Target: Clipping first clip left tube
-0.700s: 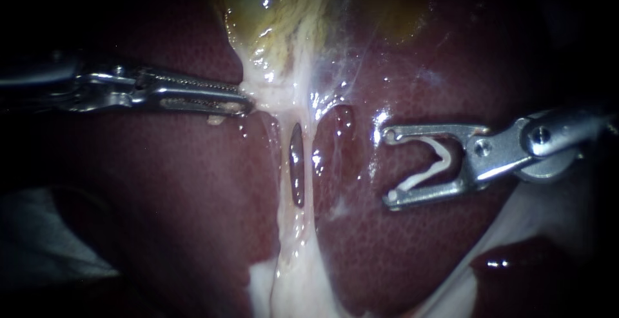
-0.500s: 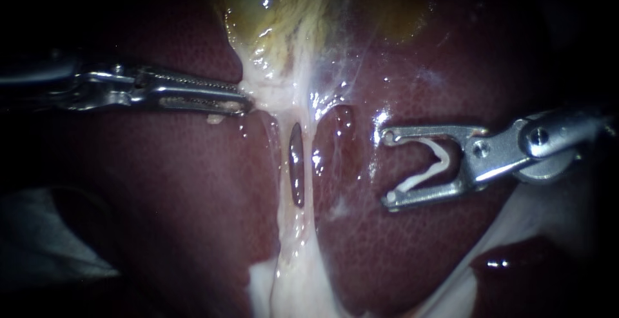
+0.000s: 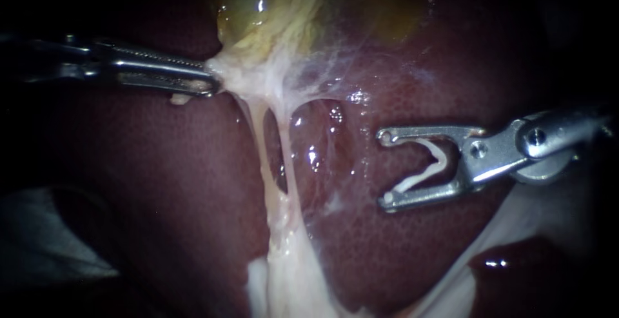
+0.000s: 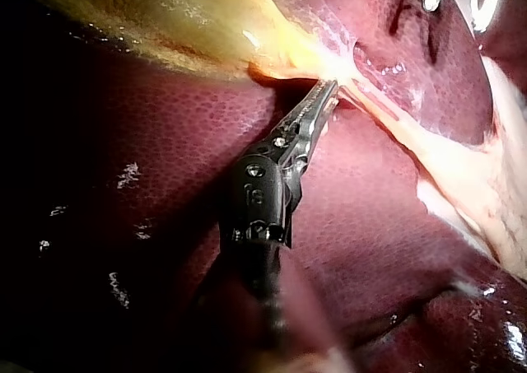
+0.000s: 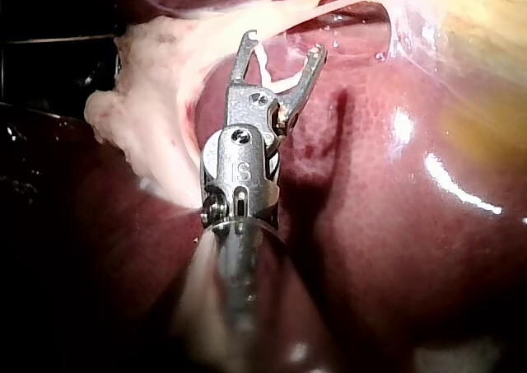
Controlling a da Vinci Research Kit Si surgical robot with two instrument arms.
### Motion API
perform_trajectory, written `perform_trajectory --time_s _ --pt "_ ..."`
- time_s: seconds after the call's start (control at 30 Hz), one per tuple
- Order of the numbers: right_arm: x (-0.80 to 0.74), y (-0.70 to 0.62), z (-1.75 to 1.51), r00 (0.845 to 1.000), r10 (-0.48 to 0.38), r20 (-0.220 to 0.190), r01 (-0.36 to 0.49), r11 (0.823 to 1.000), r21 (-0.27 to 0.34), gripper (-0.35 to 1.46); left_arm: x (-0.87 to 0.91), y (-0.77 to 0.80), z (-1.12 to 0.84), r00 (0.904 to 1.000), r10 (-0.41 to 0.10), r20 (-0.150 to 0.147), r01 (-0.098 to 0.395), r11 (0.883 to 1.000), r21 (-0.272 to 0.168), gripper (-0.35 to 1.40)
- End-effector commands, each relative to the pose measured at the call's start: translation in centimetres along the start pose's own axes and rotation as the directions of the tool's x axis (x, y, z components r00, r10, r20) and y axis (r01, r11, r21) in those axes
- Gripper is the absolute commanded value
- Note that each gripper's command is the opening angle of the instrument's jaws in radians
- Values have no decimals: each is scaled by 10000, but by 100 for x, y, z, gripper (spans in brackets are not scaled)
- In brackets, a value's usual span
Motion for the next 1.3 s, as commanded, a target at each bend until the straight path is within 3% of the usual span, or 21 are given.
perform_trajectory --time_s 0.03,0.27,0.6,0.87,1.3 --pt "1 0 0 10000 -3 5 3 10000 1 50 -1 1 0 10000 -9 -7 9 10000 29 -35" --pt "5 -2 18 10000 -25 -26 25 10000 56 49 -2 1 0 10000 -3 -8 3 10000 40 -35" --pt "-6 -5 103 9979 635 -140 -632 9978 202 49 -4 6 5 10000 0 -18 0 9999 103 -35" --pt "-13 0 148 9939 1083 -205 -1072 9931 479 49 -4 7 5 10000 -7 -20 7 9999 117 -35" --pt "-53 15 159 9873 1590 6 -1588 9858 547 49 -3 11 4 10000 -18 -22 18 9999 135 -35"
